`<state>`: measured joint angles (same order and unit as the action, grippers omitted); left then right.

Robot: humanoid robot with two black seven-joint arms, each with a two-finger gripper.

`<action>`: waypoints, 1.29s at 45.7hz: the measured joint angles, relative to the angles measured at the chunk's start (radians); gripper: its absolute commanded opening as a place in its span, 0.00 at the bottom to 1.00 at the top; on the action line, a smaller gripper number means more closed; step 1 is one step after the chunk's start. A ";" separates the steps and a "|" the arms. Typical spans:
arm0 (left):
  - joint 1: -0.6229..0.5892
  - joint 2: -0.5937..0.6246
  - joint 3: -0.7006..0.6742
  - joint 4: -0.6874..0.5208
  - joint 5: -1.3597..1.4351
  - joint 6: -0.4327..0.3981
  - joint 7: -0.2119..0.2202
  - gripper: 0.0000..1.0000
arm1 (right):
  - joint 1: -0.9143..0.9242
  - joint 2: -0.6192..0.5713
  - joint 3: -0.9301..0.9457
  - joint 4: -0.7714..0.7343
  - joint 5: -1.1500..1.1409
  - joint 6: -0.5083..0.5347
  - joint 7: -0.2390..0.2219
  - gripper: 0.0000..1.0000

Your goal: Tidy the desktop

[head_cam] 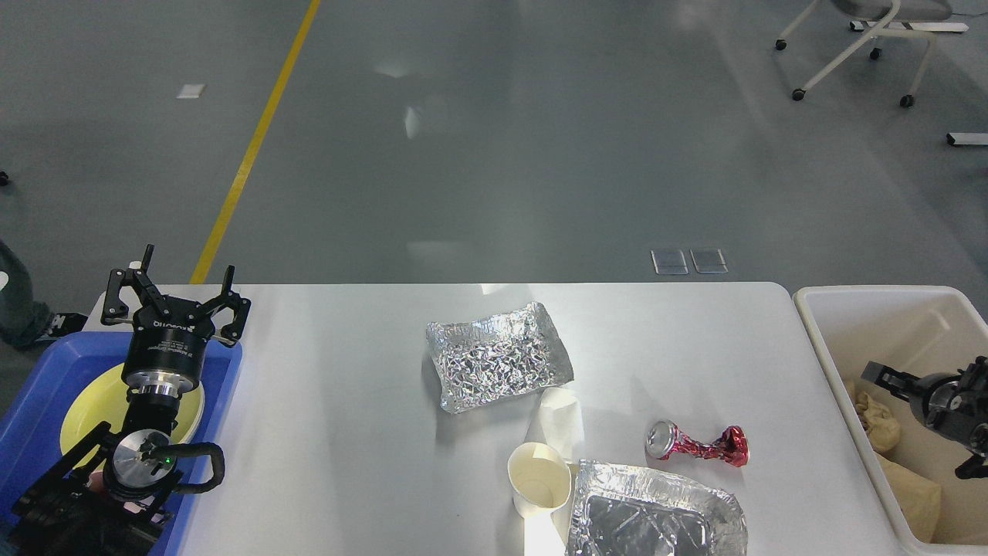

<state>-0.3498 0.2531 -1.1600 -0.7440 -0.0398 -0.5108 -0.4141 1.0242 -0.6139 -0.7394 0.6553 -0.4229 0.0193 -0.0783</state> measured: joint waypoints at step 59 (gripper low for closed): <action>0.002 0.000 0.000 0.000 0.000 0.000 0.000 0.97 | 1.379 0.183 -0.452 1.086 0.125 0.641 -0.003 0.98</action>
<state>-0.3482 0.2531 -1.1597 -0.7440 -0.0399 -0.5108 -0.4140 2.4034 -0.4313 -1.1916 1.7410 -0.2983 0.6603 -0.0813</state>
